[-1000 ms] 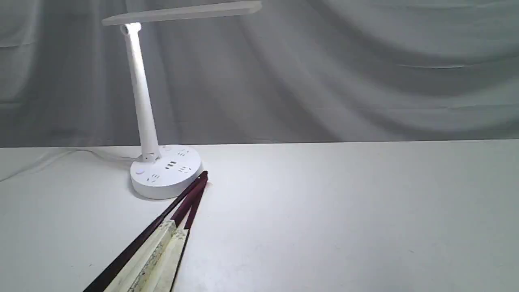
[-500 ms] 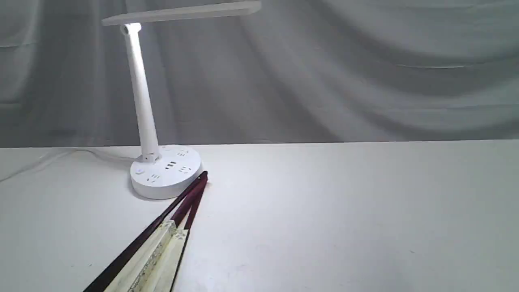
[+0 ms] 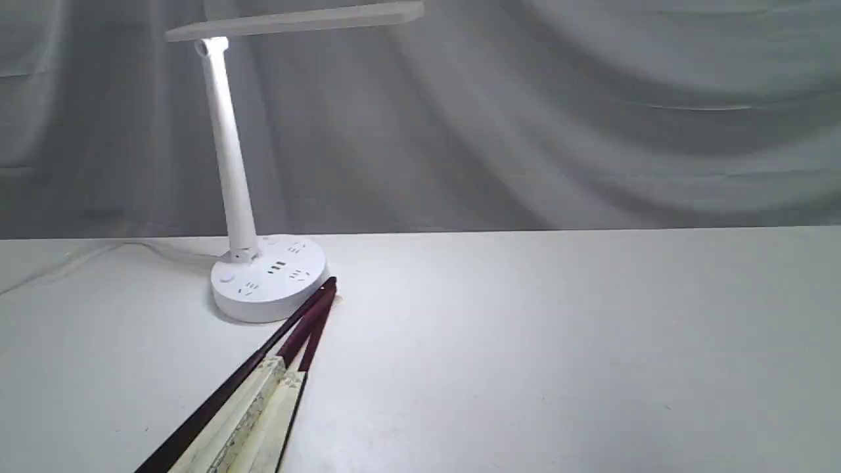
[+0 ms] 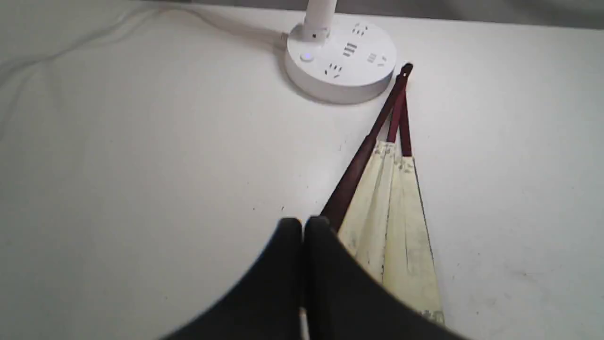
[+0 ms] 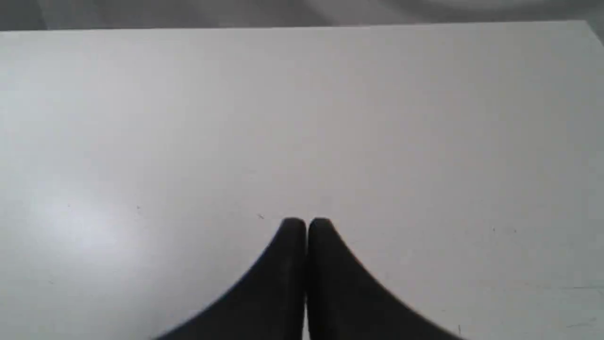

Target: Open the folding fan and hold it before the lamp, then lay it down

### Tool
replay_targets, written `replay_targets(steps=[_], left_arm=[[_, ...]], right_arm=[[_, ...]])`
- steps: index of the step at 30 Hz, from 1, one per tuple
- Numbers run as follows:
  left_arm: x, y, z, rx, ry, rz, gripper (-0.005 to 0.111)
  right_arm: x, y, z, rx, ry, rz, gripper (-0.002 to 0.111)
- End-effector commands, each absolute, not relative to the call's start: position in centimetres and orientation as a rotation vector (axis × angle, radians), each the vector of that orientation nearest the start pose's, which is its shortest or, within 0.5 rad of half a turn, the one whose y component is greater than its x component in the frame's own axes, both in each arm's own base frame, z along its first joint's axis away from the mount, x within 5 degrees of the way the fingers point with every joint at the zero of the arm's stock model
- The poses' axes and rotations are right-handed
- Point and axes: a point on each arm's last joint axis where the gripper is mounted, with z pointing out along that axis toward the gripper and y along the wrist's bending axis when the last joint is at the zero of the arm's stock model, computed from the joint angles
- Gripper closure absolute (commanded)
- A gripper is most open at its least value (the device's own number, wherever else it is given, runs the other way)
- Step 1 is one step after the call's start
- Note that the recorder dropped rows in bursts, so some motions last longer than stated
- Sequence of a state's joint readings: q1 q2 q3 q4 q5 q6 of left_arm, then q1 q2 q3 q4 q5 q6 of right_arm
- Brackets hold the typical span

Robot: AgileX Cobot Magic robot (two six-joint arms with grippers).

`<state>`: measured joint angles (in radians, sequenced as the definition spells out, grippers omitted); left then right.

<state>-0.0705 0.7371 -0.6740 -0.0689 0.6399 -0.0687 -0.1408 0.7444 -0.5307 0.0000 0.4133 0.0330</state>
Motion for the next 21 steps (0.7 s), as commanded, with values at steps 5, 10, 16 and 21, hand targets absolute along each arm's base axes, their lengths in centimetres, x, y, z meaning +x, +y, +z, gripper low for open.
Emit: replay_targets(steps=[5,10,16,21], left_arm=[[17.5,-1.5,29.0,-0.044,2.327,-0.138,0.107],[19.6,-1.7,27.5,-0.054,2.362,-0.136,0.107],[21.6,-1.8,25.2,-0.057,2.446,-0.126,0.107],[22.9,-2.0,22.7,-0.025,2.559,-0.123,0.101]], right_arm=[[16.2,-2.2,27.4,0.192,2.182,-0.053,0.108],[16.9,-2.3,26.5,0.199,2.241,-0.048,0.108],[18.1,-2.5,24.8,0.209,2.346,-0.043,0.108],[19.2,-2.6,23.3,0.215,2.409,-0.040,0.108]])
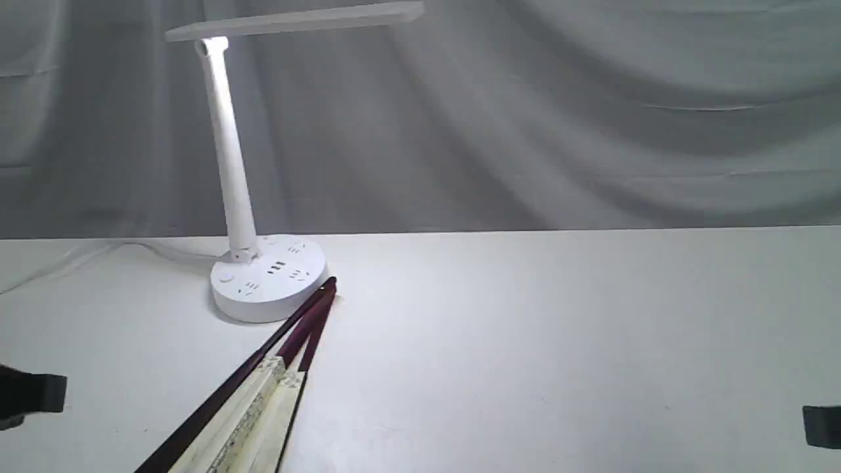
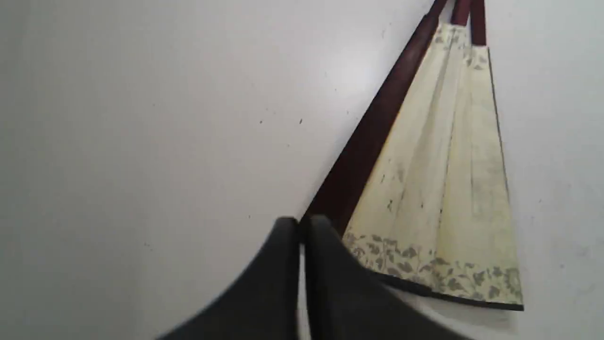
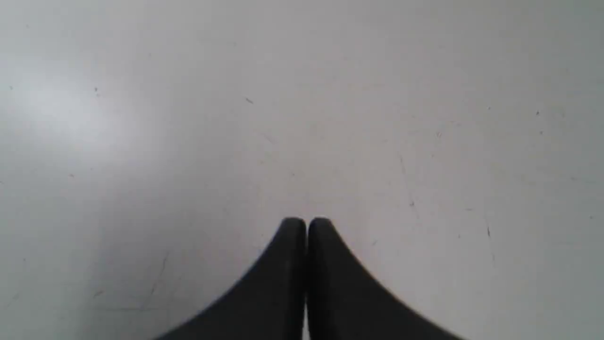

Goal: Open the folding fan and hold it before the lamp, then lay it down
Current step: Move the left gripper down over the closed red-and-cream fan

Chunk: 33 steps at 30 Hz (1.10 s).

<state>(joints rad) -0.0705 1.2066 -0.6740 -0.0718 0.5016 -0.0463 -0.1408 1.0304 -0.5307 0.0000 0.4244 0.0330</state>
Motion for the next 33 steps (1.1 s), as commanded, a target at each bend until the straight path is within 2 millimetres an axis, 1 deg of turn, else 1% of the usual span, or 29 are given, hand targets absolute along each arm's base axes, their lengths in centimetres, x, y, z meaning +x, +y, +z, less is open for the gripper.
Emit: replay_targets(steps=[1,6,8,11,14,20,24,29,33], left_arm=[[23.1,-2.1,22.3,-0.032,2.571,-0.133,0.099],[24.2,-2.7,20.0,-0.025,2.646,-0.217,0.083],[24.5,-3.0,19.3,-0.042,2.670,-0.254,0.080],[25.4,-3.6,19.0,0.016,2.690,-0.281,0.080],[26.5,-4.8,18.6,0.098,2.695,-0.283,0.080],[28.1,-7.3,16.6,0.221,2.723,-0.275,0.080],[29.4,-8.7,15.3,0.263,2.738,-0.276,0.080],[30.9,-9.1,13.7,0.254,2.714,-0.251,0.080],[31.4,-9.4,12.6,0.262,2.744,-0.248,0.080]], right_arm=[[19.5,-2.7,23.1,0.215,2.407,-0.040,0.108],[20.1,-2.7,22.5,0.254,2.415,-0.007,0.108],[20.1,-2.6,22.5,0.267,2.413,0.005,0.108],[20.2,-2.6,22.5,0.267,2.408,0.005,0.108],[20.2,-2.6,22.5,0.267,2.408,0.005,0.108],[20.2,-2.6,22.5,0.264,2.411,0.004,0.108],[20.2,-2.6,22.5,0.264,2.411,0.004,0.108],[20.2,-2.6,22.5,0.264,2.411,0.004,0.108],[20.2,-2.6,22.5,0.264,2.411,0.004,0.108]])
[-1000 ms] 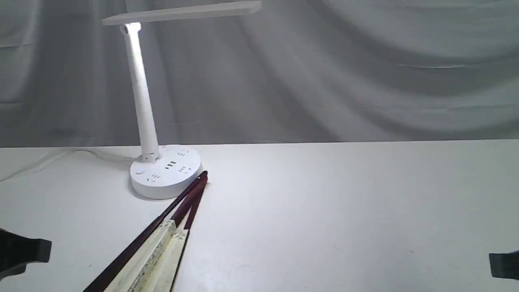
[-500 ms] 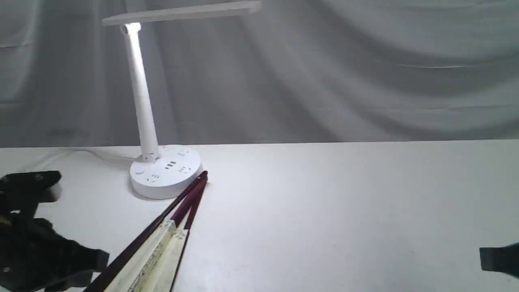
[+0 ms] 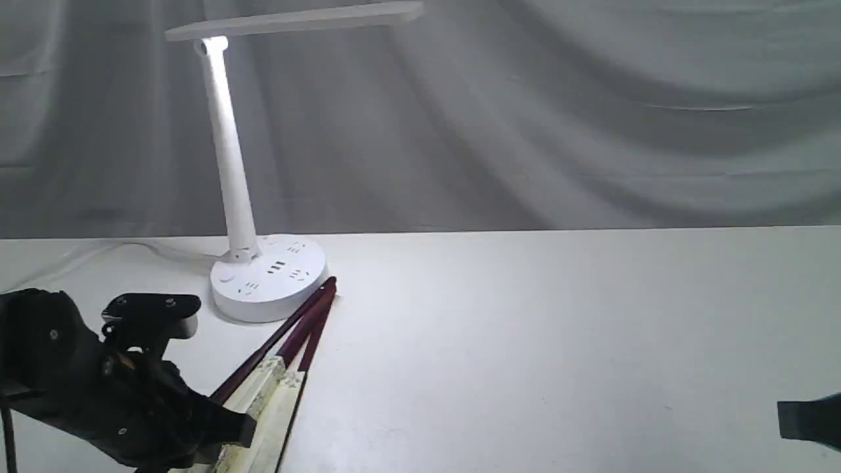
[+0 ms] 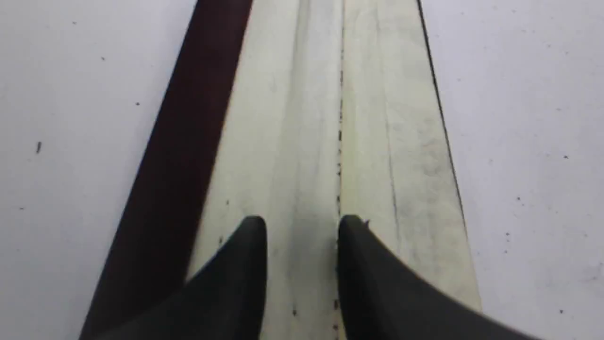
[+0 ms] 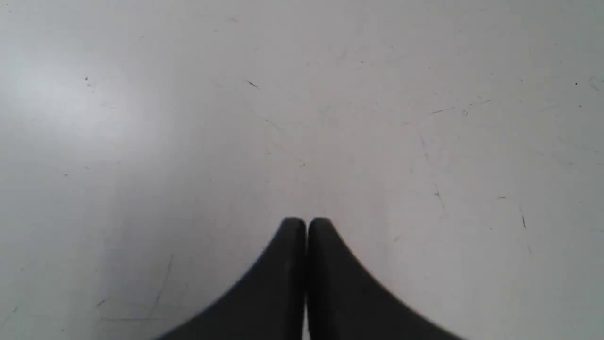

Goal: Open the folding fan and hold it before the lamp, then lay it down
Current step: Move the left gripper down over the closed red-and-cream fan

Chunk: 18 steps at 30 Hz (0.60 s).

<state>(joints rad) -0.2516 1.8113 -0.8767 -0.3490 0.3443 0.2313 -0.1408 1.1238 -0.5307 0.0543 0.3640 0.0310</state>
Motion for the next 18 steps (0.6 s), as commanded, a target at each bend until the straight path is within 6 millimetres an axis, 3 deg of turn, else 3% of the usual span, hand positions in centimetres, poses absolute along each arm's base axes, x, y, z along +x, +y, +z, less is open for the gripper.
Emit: replay_targets(steps=[1,8,14,18], left_arm=[[31.46,-9.38,12.17,0.260,2.749,-0.244,0.080],[32.05,-9.30,11.73,0.298,2.711,-0.203,0.079],[32.17,-9.31,11.82,0.303,2.705,-0.200,0.062],[32.17,-9.30,11.81,0.346,2.698,-0.190,0.059]], right_arm=[[20.16,-2.61,22.49,0.264,2.411,0.004,0.108],[20.16,-2.61,22.49,0.264,2.411,0.004,0.108],[20.16,-2.61,22.49,0.262,2.411,0.003,0.108],[20.16,-2.61,22.49,0.262,2.411,0.003,0.108]])
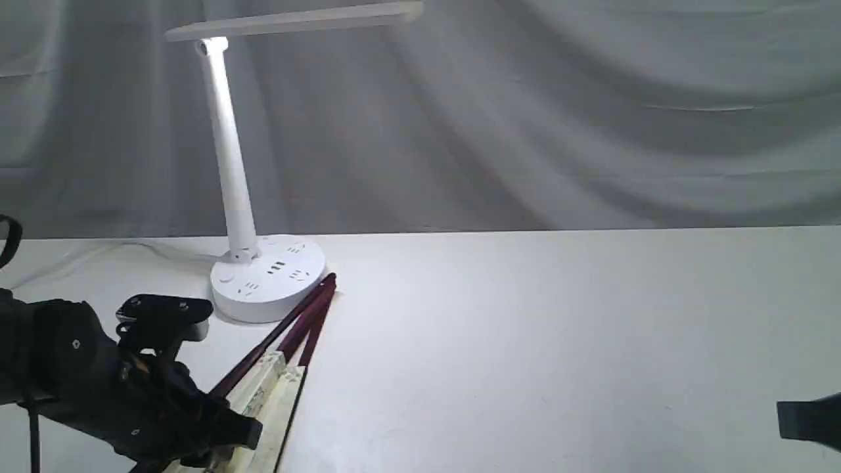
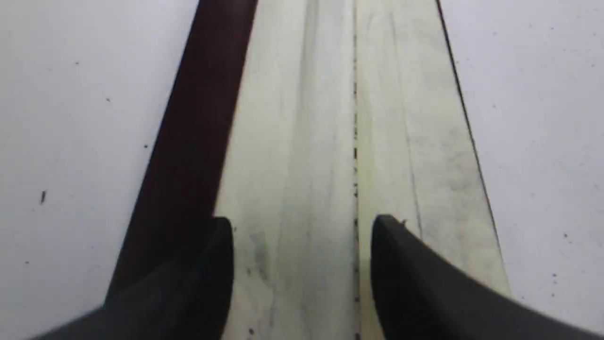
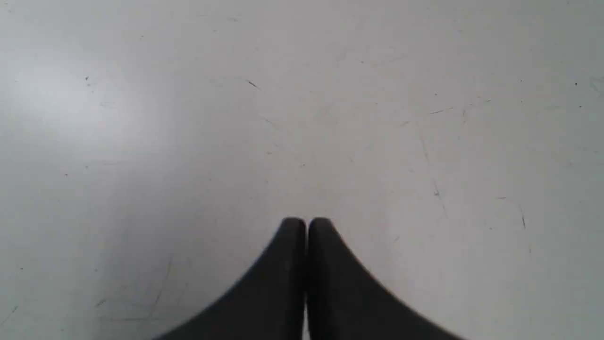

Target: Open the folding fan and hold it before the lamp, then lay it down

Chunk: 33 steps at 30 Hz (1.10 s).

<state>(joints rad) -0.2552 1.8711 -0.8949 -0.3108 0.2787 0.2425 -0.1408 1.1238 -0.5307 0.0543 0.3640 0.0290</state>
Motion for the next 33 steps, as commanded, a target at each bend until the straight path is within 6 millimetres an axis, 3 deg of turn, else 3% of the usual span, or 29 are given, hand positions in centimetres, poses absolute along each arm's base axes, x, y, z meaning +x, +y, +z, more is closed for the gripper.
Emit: replay_targets(steps=[1,4,11,15,23,29,33], left_arm=[[32.2,-9.3,11.8,0.384,2.691,-0.181,0.059],[32.2,-9.3,11.8,0.443,2.672,-0.166,0.060],[31.9,-11.4,11.2,0.660,2.605,-0.139,0.070],[32.1,-11.4,10.3,0.618,2.617,-0.136,0.070],[32.5,-11.2,10.5,0.556,2.592,-0.132,0.070],[32.6,-11.0,10.4,0.941,2.471,-0.005,0.070],[32.7,-11.2,10.4,1.001,2.432,0.015,0.070]], right_arm=[[20.2,-2.6,22.5,0.262,2.411,0.003,0.108],[20.2,-2.6,22.5,0.262,2.411,0.003,0.108],[20.2,-2.6,22.5,0.262,2.413,0.003,0.108],[20.0,-2.6,22.4,0.263,2.430,0.005,0.108],[20.0,-2.6,22.4,0.264,2.430,0.005,0.108],[20.0,-2.6,22.4,0.264,2.430,0.005,0.108],[20.0,-2.6,22.4,0.264,2.430,0.005,0.108]])
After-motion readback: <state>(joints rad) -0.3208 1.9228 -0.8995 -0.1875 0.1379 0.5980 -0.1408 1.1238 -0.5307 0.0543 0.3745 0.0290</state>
